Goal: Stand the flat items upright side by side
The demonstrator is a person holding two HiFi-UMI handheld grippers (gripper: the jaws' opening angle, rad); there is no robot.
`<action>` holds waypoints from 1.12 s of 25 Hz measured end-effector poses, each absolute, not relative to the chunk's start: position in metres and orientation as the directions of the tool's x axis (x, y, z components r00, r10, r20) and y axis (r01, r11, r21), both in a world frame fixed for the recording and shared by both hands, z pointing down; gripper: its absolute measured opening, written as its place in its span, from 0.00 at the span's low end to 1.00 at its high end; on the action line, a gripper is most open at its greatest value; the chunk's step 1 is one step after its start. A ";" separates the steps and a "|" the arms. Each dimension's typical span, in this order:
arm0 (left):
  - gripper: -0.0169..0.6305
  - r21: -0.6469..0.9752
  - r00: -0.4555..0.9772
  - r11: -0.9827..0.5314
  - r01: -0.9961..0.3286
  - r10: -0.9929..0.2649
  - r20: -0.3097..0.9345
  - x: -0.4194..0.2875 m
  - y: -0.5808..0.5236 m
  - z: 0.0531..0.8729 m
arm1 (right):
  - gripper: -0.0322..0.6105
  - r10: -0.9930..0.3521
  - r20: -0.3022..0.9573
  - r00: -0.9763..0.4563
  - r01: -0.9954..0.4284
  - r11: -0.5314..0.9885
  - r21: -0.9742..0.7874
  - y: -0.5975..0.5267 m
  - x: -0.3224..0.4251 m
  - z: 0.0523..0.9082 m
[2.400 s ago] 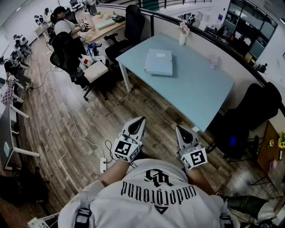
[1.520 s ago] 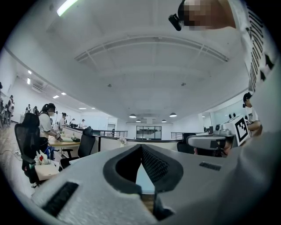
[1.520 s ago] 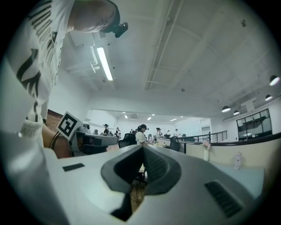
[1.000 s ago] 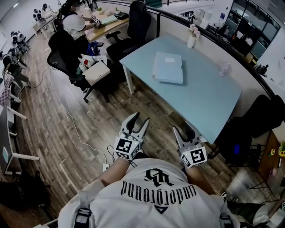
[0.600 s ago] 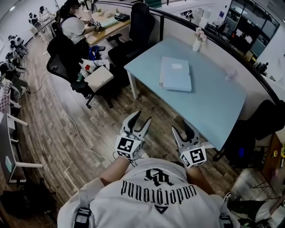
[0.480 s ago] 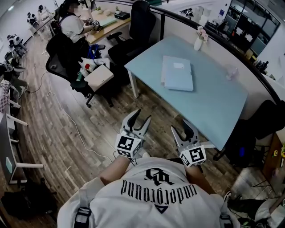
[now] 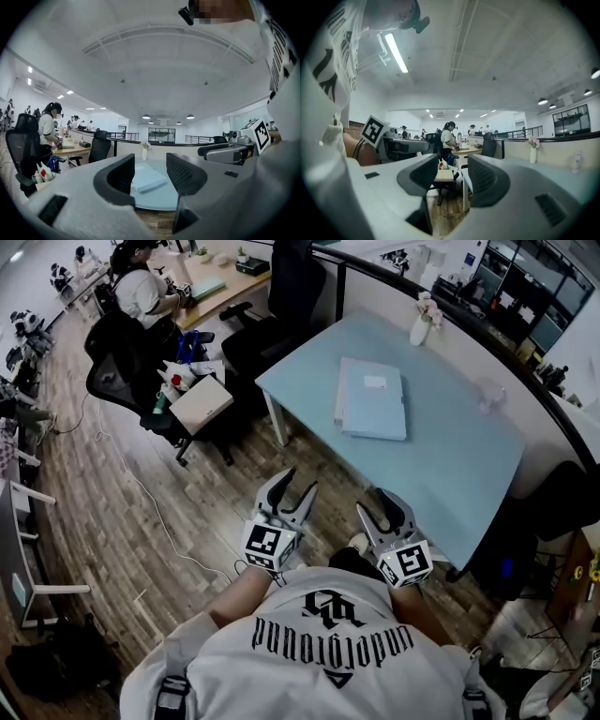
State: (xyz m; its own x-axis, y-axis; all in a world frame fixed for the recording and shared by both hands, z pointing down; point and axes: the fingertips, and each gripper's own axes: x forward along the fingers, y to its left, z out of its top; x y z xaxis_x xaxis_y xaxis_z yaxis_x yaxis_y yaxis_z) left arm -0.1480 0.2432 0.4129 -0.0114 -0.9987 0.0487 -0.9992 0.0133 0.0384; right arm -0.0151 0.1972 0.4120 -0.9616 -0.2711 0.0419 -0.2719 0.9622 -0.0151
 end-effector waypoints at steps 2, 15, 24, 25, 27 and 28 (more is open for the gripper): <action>0.36 0.040 -0.019 0.021 -0.999 -0.998 0.061 -0.152 0.222 0.415 | 0.37 -0.252 0.054 -0.966 -0.253 0.967 -0.032 0.176 -0.022 0.416; 0.36 0.050 -0.018 0.025 -0.998 -0.991 0.130 -0.134 0.047 0.430 | 0.37 -0.233 0.091 -0.968 -0.239 0.969 -0.059 -0.009 -0.002 0.419; 0.37 0.084 -0.007 0.026 -0.996 -0.976 0.218 -0.161 -0.031 0.463 | 0.37 -0.181 0.206 -0.962 -0.215 0.964 -0.157 -0.087 -0.020 0.463; 0.37 0.095 -0.001 0.023 -0.995 -0.974 0.228 -0.167 -0.040 0.467 | 0.37 -0.181 0.222 -0.958 -0.220 0.961 -0.165 -0.094 -0.024 0.468; 0.37 0.114 0.012 0.017 -0.993 -0.967 0.254 -0.180 -0.057 0.479 | 0.37 -0.179 0.257 -0.950 -0.230 0.956 -0.180 -0.110 -0.034 0.480; 0.37 0.123 0.020 0.014 -0.992 -0.963 0.269 -0.187 -0.065 0.486 | 0.38 -0.178 0.276 -0.944 -0.235 0.953 -0.189 -0.118 -0.039 0.487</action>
State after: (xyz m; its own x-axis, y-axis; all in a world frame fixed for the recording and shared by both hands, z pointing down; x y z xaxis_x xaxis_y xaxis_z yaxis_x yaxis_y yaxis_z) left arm -0.1870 -0.0651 0.4855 0.0197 -0.9629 0.2692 -0.9923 0.0142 0.1232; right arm -0.0395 -0.1179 0.4874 -0.9444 -0.1783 0.2763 -0.2352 0.9535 -0.1886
